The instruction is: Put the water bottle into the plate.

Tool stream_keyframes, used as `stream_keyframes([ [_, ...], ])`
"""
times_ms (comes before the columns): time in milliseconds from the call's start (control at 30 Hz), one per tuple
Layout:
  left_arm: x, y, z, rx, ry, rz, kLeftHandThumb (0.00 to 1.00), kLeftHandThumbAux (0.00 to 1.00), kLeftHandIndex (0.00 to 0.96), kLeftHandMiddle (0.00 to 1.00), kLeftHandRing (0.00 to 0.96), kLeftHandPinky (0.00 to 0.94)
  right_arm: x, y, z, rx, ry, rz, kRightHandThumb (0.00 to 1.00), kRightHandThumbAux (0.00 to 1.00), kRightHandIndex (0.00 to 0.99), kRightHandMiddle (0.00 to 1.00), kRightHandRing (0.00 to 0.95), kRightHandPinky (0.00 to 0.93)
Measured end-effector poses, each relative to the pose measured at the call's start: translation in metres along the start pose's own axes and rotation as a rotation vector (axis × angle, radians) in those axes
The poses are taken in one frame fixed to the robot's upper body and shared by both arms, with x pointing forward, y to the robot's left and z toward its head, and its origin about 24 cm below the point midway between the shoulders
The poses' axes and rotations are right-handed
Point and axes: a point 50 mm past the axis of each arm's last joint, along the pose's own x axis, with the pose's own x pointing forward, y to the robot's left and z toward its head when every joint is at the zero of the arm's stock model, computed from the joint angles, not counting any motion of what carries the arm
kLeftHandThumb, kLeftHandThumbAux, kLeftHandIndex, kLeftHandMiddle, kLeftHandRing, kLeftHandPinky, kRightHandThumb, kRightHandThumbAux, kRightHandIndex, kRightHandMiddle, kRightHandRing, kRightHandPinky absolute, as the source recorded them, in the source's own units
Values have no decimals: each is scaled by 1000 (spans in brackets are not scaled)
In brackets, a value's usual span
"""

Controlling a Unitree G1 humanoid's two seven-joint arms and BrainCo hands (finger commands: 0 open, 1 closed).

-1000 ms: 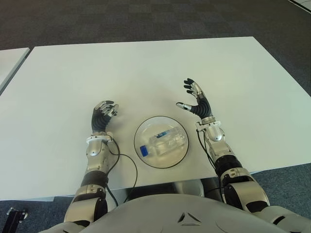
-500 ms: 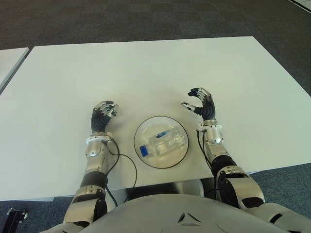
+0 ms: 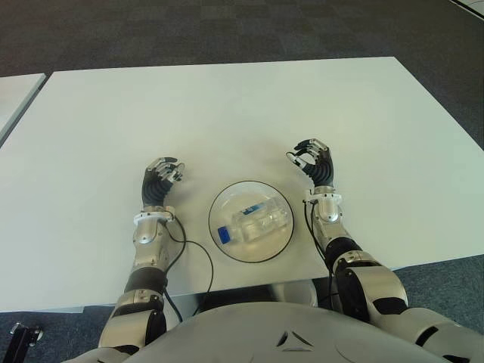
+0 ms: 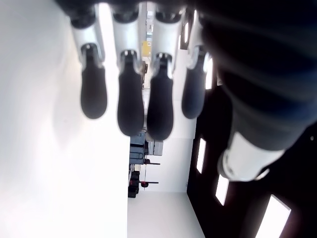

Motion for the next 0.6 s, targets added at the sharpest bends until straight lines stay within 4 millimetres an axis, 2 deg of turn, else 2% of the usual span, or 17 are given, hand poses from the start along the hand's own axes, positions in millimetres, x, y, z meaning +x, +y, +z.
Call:
stream_keyframes([
  [600,0,1,0,-4,0,3,709,709,435,607,591,579,-6,5,-2,62,2,-49,711,724,437,711,723,735],
])
